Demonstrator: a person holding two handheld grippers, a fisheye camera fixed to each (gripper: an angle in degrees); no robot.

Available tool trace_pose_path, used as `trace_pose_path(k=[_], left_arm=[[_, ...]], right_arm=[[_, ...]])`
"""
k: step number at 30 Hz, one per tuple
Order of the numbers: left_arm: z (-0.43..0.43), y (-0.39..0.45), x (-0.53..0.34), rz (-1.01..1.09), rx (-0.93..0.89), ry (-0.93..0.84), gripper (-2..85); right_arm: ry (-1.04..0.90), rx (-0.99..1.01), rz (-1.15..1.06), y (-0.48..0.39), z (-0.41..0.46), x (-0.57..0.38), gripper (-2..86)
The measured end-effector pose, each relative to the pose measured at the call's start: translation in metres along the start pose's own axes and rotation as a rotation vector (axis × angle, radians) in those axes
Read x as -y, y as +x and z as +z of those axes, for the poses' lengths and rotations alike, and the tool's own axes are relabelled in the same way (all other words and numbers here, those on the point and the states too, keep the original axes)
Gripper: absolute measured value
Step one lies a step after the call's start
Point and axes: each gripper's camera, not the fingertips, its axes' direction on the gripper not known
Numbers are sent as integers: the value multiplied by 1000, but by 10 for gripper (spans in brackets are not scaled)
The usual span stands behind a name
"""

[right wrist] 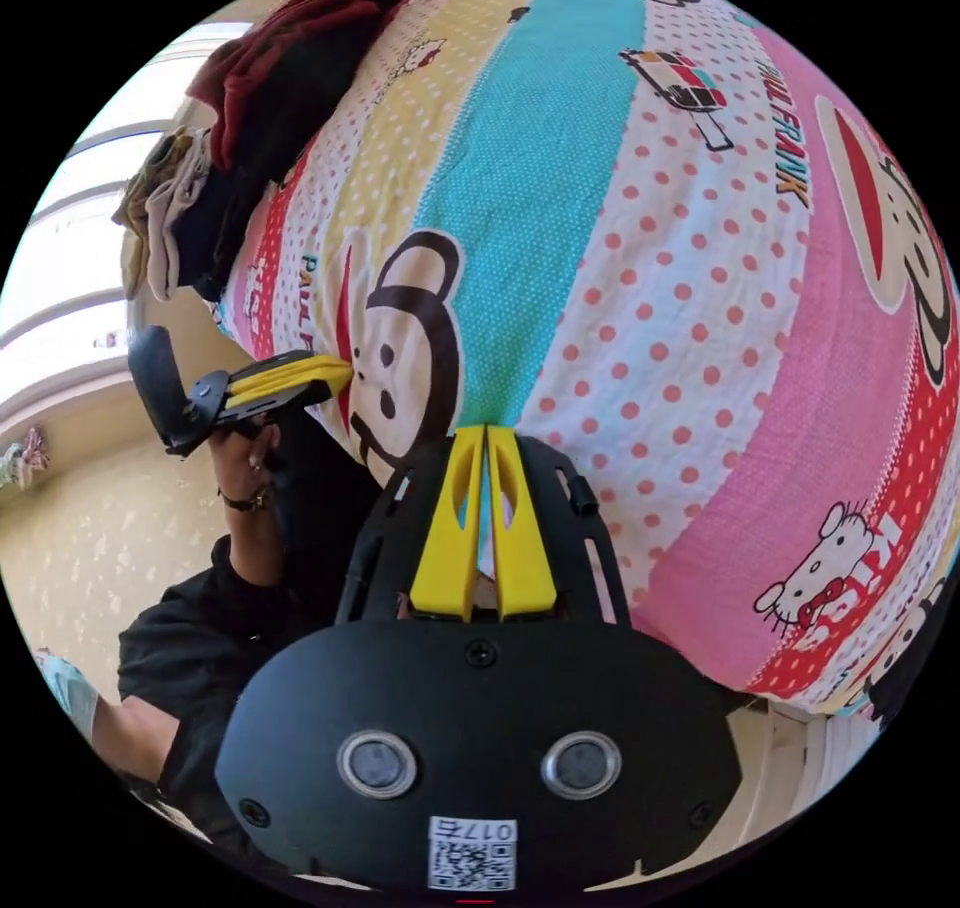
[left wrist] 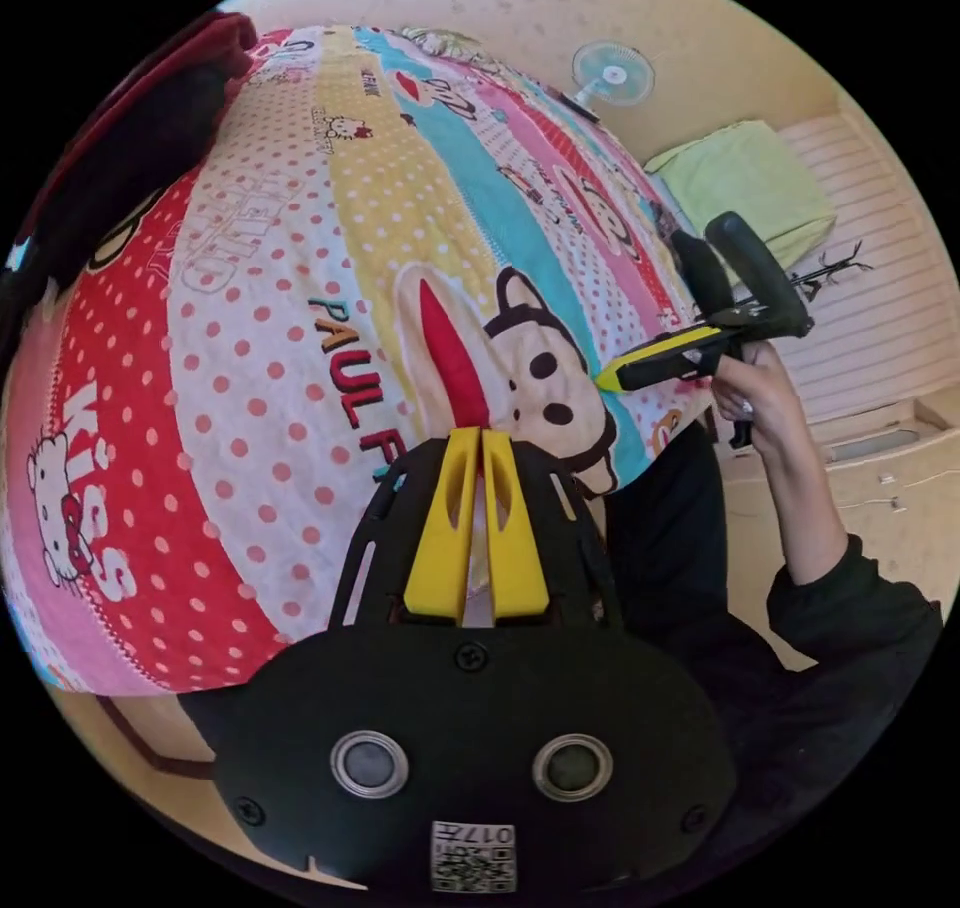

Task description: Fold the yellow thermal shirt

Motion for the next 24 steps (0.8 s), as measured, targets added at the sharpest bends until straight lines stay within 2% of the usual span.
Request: trace_pose_path(k=[2, 4, 5, 7, 8, 10, 15, 17, 20, 21, 24], left_arm=[[-52, -15, -21, -62, 98, 124, -9], [-141, -36, -61, -206, 295, 352, -6], [-164, -42, -71, -239, 314, 414, -4], [-262, -71, -115, -302, 272, 670, 16], [-285, -79, -125, -309, 250, 727, 27], [-365, -108, -155, -334, 195, 892, 88], [-463, -150, -167, -384, 266, 1039, 124], [-474, -173, -157, -390, 203, 1064, 121], [-463, -217, -131, -409, -75, 1010, 96], [-459, -221, -131, -422, -149, 1058, 79], [-466, -196, -142, -442, -126, 1169, 65]], right_arm=[[61, 79, -117, -38, -6, 16, 7], [86, 110, -224, -77, -9, 36, 10], [123, 113, -311, -108, -12, 50, 12], [201, 81, -456, -160, -17, 71, 18], [244, 49, -528, -194, -19, 86, 23], [282, 27, -620, -244, -19, 109, 40], [379, -29, -767, -358, -6, 163, 114], [407, -68, -788, -391, 14, 183, 120], [295, -140, -757, -405, 62, 209, 93], [280, -155, -753, -405, 70, 210, 84], [359, -166, -718, -395, 68, 197, 50]])
